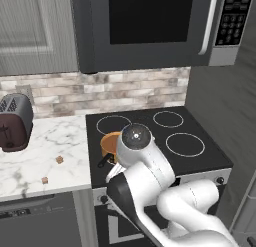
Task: Pick up the sugar cube(s) and place them in the saucepan with hot chocolate.
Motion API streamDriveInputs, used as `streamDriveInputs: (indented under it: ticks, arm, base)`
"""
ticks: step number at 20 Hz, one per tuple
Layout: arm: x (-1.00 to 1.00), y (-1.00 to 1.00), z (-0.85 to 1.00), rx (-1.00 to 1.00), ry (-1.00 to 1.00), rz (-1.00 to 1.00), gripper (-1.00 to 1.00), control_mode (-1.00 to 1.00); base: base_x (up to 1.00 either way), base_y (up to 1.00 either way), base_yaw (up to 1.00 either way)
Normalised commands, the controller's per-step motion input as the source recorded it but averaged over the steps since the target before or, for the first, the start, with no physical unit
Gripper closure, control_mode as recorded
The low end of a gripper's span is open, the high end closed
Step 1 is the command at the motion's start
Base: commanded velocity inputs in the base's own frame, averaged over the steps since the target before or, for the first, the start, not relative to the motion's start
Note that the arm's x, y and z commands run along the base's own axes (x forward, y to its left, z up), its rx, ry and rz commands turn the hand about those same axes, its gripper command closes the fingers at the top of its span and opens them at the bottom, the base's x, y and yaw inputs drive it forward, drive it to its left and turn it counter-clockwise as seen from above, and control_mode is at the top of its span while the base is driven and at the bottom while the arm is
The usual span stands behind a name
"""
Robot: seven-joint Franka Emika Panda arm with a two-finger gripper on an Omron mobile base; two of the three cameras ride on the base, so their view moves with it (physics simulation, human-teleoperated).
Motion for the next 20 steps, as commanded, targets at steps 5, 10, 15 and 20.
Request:
streamDriveInputs:
  ticks: [5, 10, 15, 20]
  arm:
    - [0.04, 0.85, -0.03, -0.01, 0.00, 0.12, -1.00, -1.00]
    - [0.00, 0.14, 0.01, 0.02, 0.01, 0.12, -1.00, -1.00]
    - [0.13, 0.07, 0.06, 0.06, 0.04, 0.08, -1.00, -1.00]
    - [0.50, 0.43, 0.00, 0.10, 0.06, -0.01, -1.00, -1.00]
  base:
    - [0.00, 0.00, 0.00]
    - [0.00, 0.00, 0.00]
    - [0.00, 0.00, 0.00]
    - [0.00, 0.00, 0.00]
